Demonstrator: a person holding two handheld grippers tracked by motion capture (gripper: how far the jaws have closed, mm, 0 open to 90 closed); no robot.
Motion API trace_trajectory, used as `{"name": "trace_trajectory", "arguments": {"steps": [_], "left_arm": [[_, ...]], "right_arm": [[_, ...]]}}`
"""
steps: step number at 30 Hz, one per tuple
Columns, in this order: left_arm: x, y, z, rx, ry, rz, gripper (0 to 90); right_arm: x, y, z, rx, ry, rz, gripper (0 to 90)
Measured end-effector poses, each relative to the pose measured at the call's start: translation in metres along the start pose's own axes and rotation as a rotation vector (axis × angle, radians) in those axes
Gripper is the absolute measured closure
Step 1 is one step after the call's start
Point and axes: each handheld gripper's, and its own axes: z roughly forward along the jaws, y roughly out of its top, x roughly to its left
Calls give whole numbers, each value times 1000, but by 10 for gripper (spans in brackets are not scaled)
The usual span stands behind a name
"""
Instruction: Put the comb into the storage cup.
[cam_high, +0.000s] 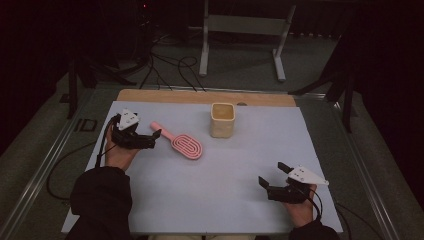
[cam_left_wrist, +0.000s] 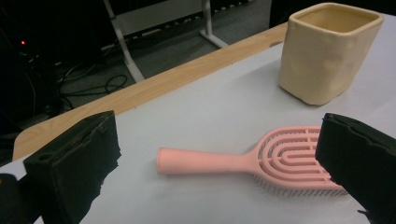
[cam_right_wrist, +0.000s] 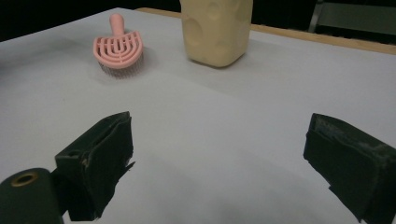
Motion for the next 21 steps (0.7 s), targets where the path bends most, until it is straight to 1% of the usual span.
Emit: {"name": "trace_trajectory", "arguments": {"steps": [2,9,21], "left_arm": [[1,1,2,11,5,8,6],[5,5,8,12,9,-6,6],[8,10,23,31,15,-4,6]], "right_arm": [[0,0,0,0,-1,-1,81],[0,0,0,2,-1,0,81],[0,0,0,0,2,0,81]]}}
